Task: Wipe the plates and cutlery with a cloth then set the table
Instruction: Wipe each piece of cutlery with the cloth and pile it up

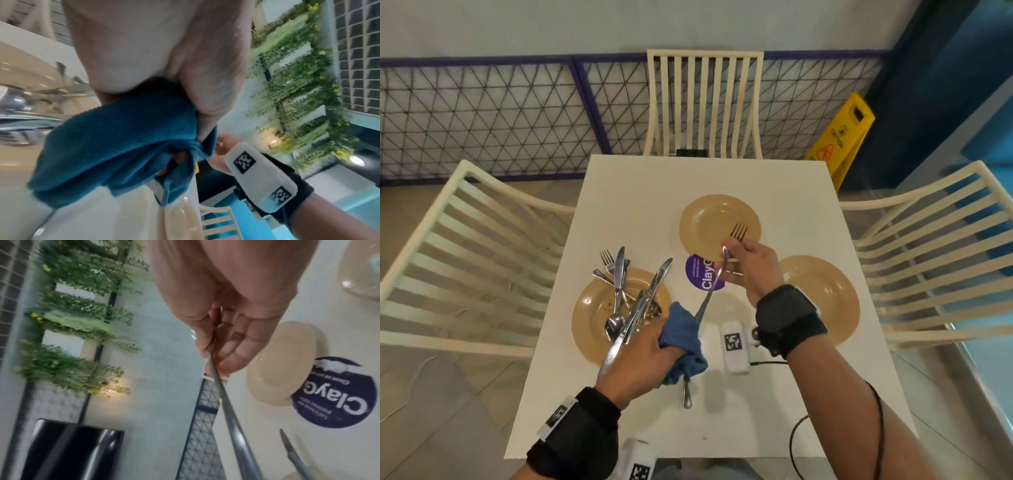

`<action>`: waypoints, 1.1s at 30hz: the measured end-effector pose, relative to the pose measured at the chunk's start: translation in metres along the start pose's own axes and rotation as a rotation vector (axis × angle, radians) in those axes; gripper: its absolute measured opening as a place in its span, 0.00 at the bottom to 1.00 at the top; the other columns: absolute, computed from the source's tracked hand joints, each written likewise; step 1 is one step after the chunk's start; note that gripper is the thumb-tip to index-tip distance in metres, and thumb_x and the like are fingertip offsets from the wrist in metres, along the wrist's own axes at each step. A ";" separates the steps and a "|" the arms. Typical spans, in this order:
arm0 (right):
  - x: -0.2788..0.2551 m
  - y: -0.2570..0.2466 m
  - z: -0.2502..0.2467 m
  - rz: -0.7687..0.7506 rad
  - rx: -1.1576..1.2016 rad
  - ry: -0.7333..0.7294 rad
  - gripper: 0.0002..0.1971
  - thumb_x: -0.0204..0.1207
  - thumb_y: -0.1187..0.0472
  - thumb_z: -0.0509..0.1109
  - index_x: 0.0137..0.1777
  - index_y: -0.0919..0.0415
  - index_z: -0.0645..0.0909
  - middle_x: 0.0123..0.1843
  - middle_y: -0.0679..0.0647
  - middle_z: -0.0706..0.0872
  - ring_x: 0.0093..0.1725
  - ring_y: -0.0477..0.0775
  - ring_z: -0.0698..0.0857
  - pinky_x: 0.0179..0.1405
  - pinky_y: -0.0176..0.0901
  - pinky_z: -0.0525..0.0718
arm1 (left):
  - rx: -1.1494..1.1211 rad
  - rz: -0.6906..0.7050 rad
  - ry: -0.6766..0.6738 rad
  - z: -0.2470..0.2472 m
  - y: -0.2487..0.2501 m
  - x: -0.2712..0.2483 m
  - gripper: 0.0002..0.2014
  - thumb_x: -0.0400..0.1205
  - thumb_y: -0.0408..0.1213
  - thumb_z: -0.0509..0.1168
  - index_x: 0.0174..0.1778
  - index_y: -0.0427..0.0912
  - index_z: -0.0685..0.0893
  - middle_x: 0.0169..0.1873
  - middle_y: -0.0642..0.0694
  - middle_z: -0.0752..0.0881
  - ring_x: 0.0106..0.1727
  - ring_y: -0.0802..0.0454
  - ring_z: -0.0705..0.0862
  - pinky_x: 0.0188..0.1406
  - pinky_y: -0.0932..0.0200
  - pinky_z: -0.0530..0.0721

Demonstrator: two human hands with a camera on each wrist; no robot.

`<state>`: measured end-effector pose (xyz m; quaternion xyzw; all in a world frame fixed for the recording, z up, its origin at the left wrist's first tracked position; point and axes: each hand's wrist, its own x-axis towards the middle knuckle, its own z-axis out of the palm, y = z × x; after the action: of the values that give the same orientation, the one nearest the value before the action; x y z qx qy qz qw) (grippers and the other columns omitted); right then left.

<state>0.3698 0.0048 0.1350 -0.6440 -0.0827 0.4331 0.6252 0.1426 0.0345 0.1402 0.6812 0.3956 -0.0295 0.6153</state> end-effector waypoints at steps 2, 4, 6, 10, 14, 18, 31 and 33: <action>0.007 0.010 -0.007 0.040 0.005 0.049 0.10 0.85 0.62 0.68 0.58 0.68 0.85 0.41 0.58 0.85 0.35 0.56 0.88 0.36 0.47 0.91 | 0.012 -0.042 0.004 -0.010 -0.018 -0.007 0.04 0.85 0.41 0.67 0.49 0.48 0.86 0.36 0.39 0.90 0.33 0.47 0.86 0.36 0.55 0.83; 0.009 0.030 -0.009 0.091 -0.045 0.041 0.09 0.85 0.61 0.68 0.57 0.66 0.85 0.41 0.59 0.85 0.35 0.56 0.87 0.36 0.47 0.91 | -0.040 -0.097 0.046 -0.021 -0.034 -0.012 0.04 0.85 0.42 0.67 0.51 0.49 0.87 0.40 0.39 0.92 0.41 0.36 0.90 0.41 0.52 0.84; 0.011 0.056 -0.010 0.134 -0.133 0.019 0.10 0.84 0.60 0.69 0.57 0.67 0.85 0.42 0.59 0.86 0.35 0.57 0.88 0.41 0.50 0.92 | -0.078 -0.113 0.136 -0.033 -0.045 -0.014 0.05 0.86 0.38 0.67 0.54 0.49 0.87 0.43 0.45 0.93 0.47 0.45 0.91 0.46 0.58 0.86; 0.011 0.112 -0.006 0.241 -0.318 0.013 0.07 0.82 0.61 0.72 0.53 0.66 0.86 0.39 0.59 0.84 0.34 0.59 0.87 0.41 0.54 0.93 | -0.179 -0.158 0.233 -0.053 -0.055 -0.019 0.06 0.87 0.33 0.65 0.55 0.42 0.86 0.43 0.41 0.92 0.40 0.49 0.91 0.37 0.67 0.86; 0.018 0.153 -0.002 0.359 -0.446 0.069 0.04 0.78 0.62 0.76 0.42 0.56 0.86 0.40 0.58 0.88 0.33 0.61 0.86 0.38 0.52 0.93 | -0.255 -0.189 0.275 -0.064 -0.066 -0.029 0.06 0.87 0.33 0.64 0.53 0.43 0.86 0.37 0.40 0.92 0.38 0.48 0.87 0.33 0.64 0.84; 0.044 0.197 -0.010 0.324 -0.669 0.091 0.05 0.70 0.57 0.79 0.34 0.48 0.88 0.40 0.53 0.93 0.42 0.62 0.92 0.49 0.59 0.92 | -0.285 -0.189 0.332 -0.072 -0.078 -0.036 0.05 0.87 0.33 0.64 0.52 0.46 0.85 0.40 0.39 0.91 0.38 0.54 0.90 0.33 0.71 0.85; 0.055 0.152 0.074 -0.178 -1.331 -0.082 0.12 0.84 0.58 0.65 0.64 0.51 0.82 0.65 0.53 0.81 0.66 0.57 0.79 0.62 0.52 0.82 | -0.274 -0.207 0.417 -0.105 -0.110 -0.048 0.11 0.84 0.26 0.67 0.60 0.41 0.83 0.52 0.48 0.89 0.45 0.69 0.88 0.48 0.70 0.85; 0.060 0.149 0.093 -0.311 -1.509 -0.224 0.13 0.82 0.60 0.67 0.66 0.50 0.82 0.65 0.53 0.79 0.66 0.59 0.77 0.58 0.53 0.84 | -0.266 -0.180 0.421 -0.110 -0.111 -0.054 0.13 0.83 0.25 0.68 0.61 0.41 0.83 0.54 0.47 0.89 0.49 0.63 0.88 0.54 0.63 0.84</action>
<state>0.2800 0.0818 -0.0081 -0.8286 -0.5072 0.2294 0.0590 -0.0073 0.0942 0.1048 0.5477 0.5742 0.1106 0.5984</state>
